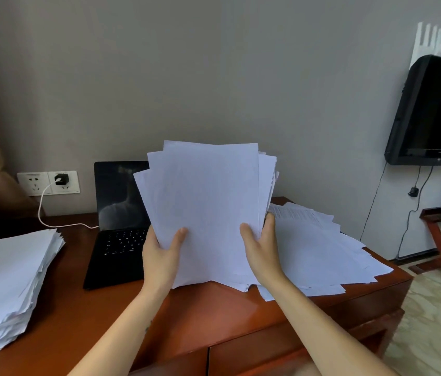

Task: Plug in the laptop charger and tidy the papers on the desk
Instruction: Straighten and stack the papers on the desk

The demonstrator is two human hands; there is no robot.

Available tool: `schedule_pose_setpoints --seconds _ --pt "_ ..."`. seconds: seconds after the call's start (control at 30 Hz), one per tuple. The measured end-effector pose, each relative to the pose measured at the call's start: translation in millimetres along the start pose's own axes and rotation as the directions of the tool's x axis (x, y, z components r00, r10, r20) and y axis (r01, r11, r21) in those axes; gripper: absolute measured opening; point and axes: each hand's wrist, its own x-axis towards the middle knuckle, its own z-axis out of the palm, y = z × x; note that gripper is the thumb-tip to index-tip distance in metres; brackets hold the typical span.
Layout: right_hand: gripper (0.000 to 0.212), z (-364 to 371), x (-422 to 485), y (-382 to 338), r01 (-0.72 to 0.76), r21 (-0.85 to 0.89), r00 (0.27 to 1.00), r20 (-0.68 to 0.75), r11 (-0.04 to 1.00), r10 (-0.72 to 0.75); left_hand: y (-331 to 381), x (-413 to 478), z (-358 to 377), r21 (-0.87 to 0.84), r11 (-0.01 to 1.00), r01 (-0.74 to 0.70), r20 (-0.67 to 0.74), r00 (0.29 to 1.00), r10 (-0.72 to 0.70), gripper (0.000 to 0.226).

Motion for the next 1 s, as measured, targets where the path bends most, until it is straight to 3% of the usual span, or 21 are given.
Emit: schedule_pose_setpoints --seconds 0.17,0.3,0.47,0.67,0.77,1.0 --pt "0.026 1 -3 -1 0.009 -0.039 1.000 0.007 0.999 -0.008 -2 -1 -10 0.131 0.991 -0.021 -0.029 0.999 0.025 0.047" --pt "0.021 3 2 -12 0.052 -0.043 0.999 0.018 0.998 -0.051 29 8 -10 0.080 0.989 -0.121 -0.016 0.992 0.123 0.065" --pt "0.035 4 5 -19 0.081 -0.033 0.996 0.035 0.996 -0.080 46 19 -4 0.071 0.980 -0.185 0.069 0.981 0.180 0.063" --pt "0.037 -5 5 -17 0.076 0.023 0.996 0.055 0.997 -0.077 42 28 -8 0.003 0.984 -0.177 0.088 0.981 0.176 0.045" --pt "0.036 -2 5 -19 0.081 0.022 0.995 0.062 0.996 -0.082 40 29 -4 -0.016 0.990 -0.137 0.109 0.984 0.138 0.023" --pt "0.030 -1 7 -23 0.168 0.027 0.986 -0.021 0.985 -0.168 50 22 5 -0.053 0.975 -0.217 0.040 0.975 0.220 0.017"
